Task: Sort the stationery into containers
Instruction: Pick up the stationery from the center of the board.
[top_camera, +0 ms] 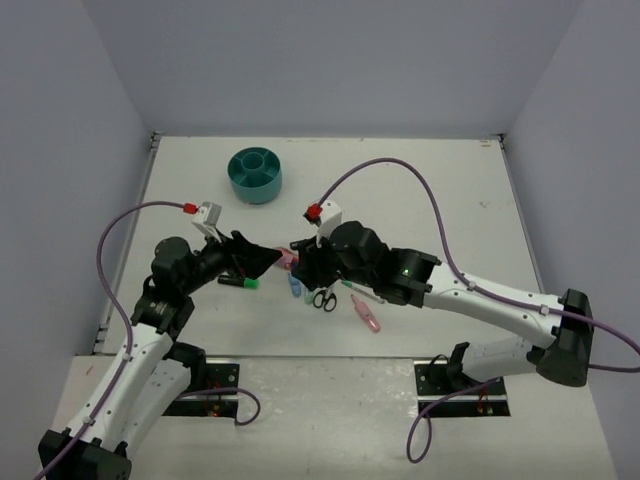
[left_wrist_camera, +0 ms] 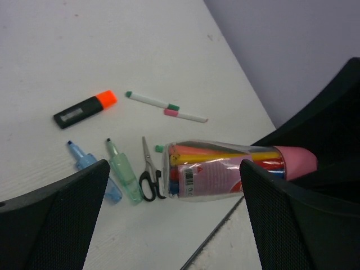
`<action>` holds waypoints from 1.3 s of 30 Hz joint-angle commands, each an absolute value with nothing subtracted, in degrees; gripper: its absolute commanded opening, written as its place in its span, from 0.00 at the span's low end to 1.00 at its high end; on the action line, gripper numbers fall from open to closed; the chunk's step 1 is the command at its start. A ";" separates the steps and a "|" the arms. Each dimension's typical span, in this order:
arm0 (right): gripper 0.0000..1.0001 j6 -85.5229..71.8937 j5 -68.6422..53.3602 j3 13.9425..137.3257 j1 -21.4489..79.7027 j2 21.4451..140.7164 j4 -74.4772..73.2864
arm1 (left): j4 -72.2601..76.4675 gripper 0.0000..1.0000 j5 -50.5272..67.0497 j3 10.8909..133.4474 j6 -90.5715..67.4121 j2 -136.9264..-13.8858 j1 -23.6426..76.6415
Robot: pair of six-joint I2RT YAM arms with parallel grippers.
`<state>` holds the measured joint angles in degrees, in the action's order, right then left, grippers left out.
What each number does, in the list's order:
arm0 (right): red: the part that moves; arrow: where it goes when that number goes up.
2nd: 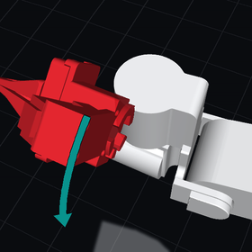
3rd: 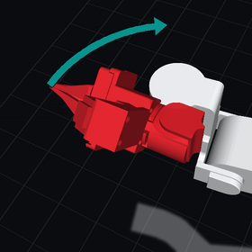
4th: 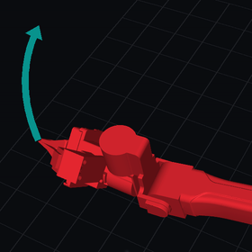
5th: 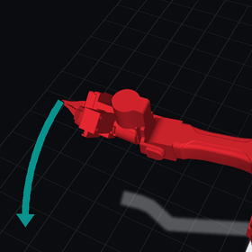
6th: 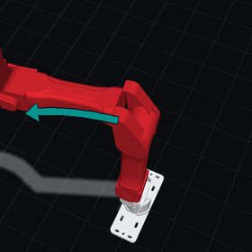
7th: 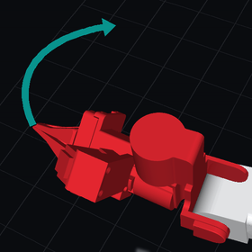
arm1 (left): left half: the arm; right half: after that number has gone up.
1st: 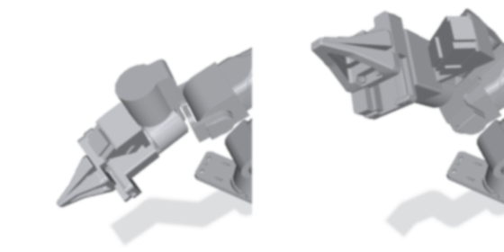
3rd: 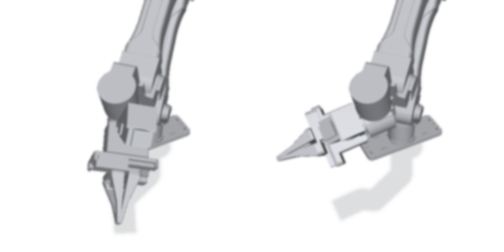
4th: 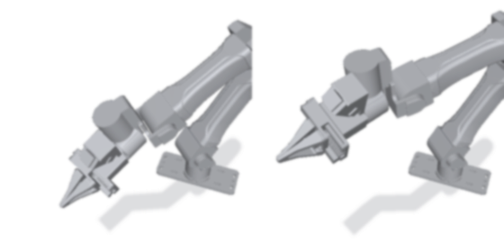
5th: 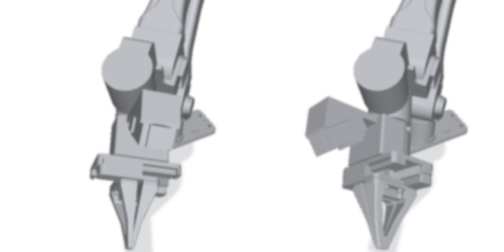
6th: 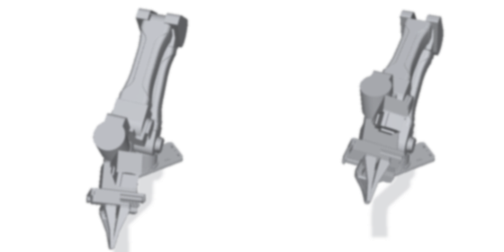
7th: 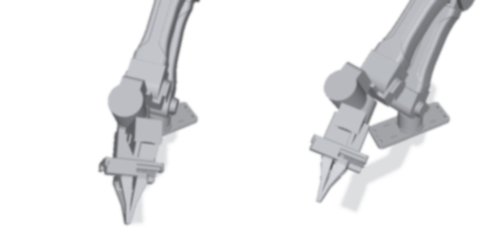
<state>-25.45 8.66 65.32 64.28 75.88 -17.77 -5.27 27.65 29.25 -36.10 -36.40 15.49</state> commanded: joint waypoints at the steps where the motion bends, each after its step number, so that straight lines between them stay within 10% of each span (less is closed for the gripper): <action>1: 0.00 -20.44 -6.05 66.10 61.62 69.40 -22.21 | 12.91 1.00 43.83 27.26 -40.93 -35.90 15.24; 13: 0.00 -12.08 -27.86 69.39 57.92 64.60 -27.86 | 41.62 1.00 60.99 20.52 -53.52 -39.68 20.21; 27: 0.00 -11.14 -33.42 76.04 56.51 68.18 -30.07 | 41.74 0.98 60.25 21.83 -51.01 -41.28 31.01; 39: 0.00 -11.25 -32.78 76.55 56.34 69.43 -31.29 | 34.46 0.03 54.06 25.57 -45.27 -42.98 34.19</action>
